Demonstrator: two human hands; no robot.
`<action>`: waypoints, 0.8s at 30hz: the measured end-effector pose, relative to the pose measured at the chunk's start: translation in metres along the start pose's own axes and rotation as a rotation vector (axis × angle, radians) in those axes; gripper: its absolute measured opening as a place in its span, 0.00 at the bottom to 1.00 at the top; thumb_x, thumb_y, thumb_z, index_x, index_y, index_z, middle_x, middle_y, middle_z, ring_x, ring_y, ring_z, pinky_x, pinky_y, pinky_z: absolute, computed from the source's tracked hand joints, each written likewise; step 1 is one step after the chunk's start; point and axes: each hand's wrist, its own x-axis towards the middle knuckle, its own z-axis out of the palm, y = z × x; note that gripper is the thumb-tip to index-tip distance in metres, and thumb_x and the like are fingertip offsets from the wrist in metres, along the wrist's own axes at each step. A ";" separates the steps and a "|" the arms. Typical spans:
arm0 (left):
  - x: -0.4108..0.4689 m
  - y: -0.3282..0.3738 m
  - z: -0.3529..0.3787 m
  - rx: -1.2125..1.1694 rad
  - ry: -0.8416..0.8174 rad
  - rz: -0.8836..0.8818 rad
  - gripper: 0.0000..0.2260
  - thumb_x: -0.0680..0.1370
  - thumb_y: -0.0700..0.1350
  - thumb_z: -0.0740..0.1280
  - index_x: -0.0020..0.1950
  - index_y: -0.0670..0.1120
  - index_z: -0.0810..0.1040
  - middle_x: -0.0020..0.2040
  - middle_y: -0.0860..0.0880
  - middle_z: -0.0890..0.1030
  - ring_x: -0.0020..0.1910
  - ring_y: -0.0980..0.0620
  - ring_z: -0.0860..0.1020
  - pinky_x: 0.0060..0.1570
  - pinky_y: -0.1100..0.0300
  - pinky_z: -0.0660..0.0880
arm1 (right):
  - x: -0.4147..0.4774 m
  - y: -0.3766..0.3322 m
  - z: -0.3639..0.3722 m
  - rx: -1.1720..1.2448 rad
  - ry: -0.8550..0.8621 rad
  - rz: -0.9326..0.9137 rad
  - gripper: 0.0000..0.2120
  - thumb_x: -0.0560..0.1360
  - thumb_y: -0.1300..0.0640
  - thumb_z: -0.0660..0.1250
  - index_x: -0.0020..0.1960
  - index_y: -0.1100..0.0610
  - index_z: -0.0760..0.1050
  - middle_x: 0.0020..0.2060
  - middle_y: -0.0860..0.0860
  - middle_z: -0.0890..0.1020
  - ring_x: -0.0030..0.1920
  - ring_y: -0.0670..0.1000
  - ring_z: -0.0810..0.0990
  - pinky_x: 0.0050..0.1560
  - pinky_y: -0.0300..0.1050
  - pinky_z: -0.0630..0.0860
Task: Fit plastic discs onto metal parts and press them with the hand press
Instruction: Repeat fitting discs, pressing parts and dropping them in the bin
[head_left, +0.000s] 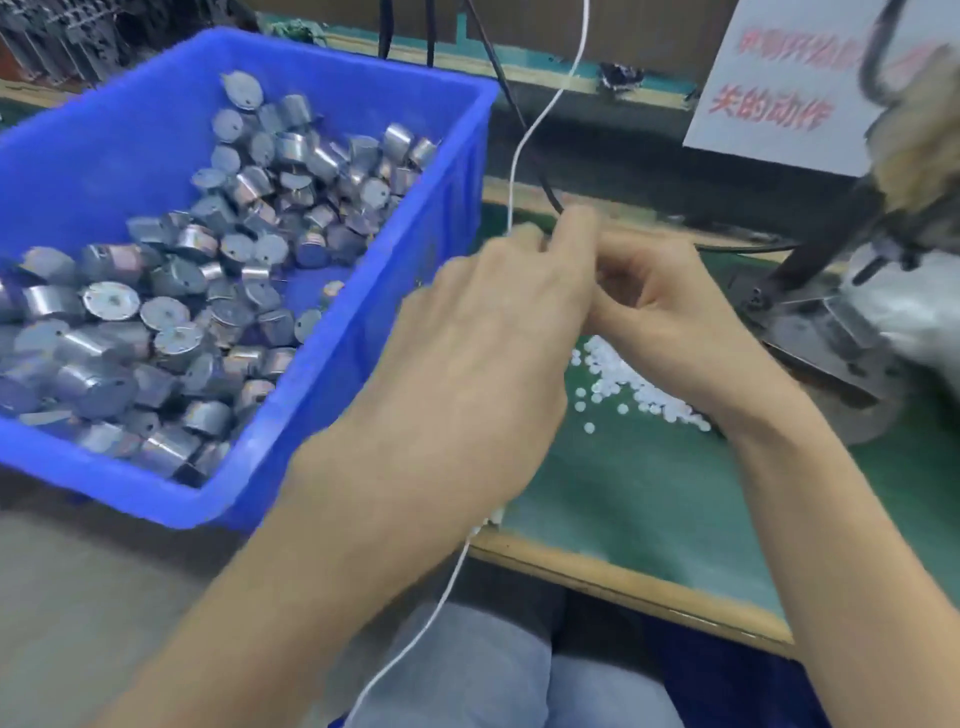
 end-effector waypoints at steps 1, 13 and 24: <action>0.001 0.006 0.015 -0.058 -0.023 -0.020 0.19 0.72 0.38 0.68 0.58 0.49 0.66 0.51 0.51 0.75 0.46 0.44 0.76 0.43 0.47 0.73 | -0.013 0.015 -0.007 -0.060 0.043 0.069 0.04 0.75 0.53 0.68 0.45 0.44 0.78 0.41 0.58 0.81 0.36 0.60 0.76 0.40 0.61 0.73; -0.002 0.006 0.135 -0.309 -0.285 -0.165 0.04 0.76 0.44 0.67 0.43 0.46 0.75 0.40 0.52 0.72 0.44 0.45 0.75 0.45 0.50 0.72 | -0.109 0.105 -0.015 0.014 0.337 0.351 0.12 0.70 0.48 0.68 0.53 0.45 0.75 0.41 0.48 0.81 0.33 0.48 0.78 0.35 0.39 0.75; -0.007 0.006 0.153 -0.396 -0.098 -0.043 0.01 0.74 0.42 0.70 0.44 0.45 0.81 0.44 0.50 0.74 0.47 0.50 0.67 0.48 0.58 0.64 | -0.115 0.109 -0.011 -0.103 0.360 0.262 0.12 0.74 0.54 0.67 0.57 0.46 0.73 0.46 0.56 0.78 0.38 0.66 0.75 0.38 0.62 0.76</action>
